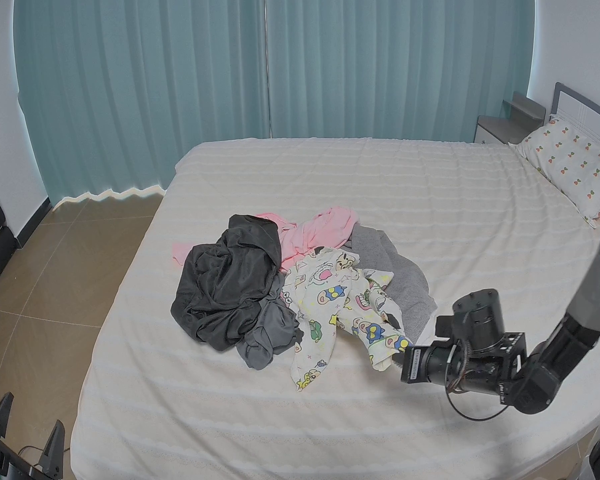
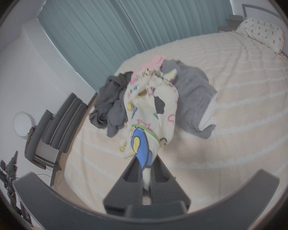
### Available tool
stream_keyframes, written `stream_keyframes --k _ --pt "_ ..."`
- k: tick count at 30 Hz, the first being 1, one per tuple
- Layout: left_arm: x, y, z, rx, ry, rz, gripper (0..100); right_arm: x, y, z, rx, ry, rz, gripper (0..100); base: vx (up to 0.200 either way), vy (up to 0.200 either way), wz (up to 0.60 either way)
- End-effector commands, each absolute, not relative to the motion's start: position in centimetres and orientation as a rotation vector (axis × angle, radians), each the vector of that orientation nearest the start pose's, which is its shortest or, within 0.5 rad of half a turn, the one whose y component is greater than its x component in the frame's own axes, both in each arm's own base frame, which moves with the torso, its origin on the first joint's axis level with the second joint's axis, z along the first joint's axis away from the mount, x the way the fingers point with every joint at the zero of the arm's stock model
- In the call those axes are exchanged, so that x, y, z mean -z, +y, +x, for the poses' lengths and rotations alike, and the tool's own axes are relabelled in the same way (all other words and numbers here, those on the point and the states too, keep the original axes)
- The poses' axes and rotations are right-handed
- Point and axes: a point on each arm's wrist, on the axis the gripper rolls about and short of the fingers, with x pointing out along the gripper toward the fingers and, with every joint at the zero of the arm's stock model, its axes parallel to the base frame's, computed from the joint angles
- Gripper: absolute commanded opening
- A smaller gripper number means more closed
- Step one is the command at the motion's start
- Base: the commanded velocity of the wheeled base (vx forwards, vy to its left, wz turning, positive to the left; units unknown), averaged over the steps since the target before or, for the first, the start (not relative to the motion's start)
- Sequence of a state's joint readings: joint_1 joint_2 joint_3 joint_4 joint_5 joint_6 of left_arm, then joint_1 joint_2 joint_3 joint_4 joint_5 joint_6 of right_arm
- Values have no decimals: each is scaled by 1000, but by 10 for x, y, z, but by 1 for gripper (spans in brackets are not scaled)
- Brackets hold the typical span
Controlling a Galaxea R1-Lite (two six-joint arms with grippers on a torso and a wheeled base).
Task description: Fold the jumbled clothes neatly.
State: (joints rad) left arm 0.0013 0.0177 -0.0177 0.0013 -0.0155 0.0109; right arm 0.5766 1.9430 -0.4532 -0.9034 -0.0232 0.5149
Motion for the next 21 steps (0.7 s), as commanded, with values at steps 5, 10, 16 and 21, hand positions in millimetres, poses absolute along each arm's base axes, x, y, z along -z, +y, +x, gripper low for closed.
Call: stream_keyframes --k 5,10,16,21 --pt "-76 0 -22 14 6 20 100 -156 130 185 -526 345 432 0 0 0 0" --pt "-176 1 -50 100 -310 -204 100 -193 123 168 -582 267 459 0 0 0 0" --pt "-201 -5 -20 467 -79 -105 100 -235 128 164 -683 212 481 0 0 0 0" --pt "-202 -15 32 628 155 -60 100 -248 147 173 -735 199 486 0 0 0 0"
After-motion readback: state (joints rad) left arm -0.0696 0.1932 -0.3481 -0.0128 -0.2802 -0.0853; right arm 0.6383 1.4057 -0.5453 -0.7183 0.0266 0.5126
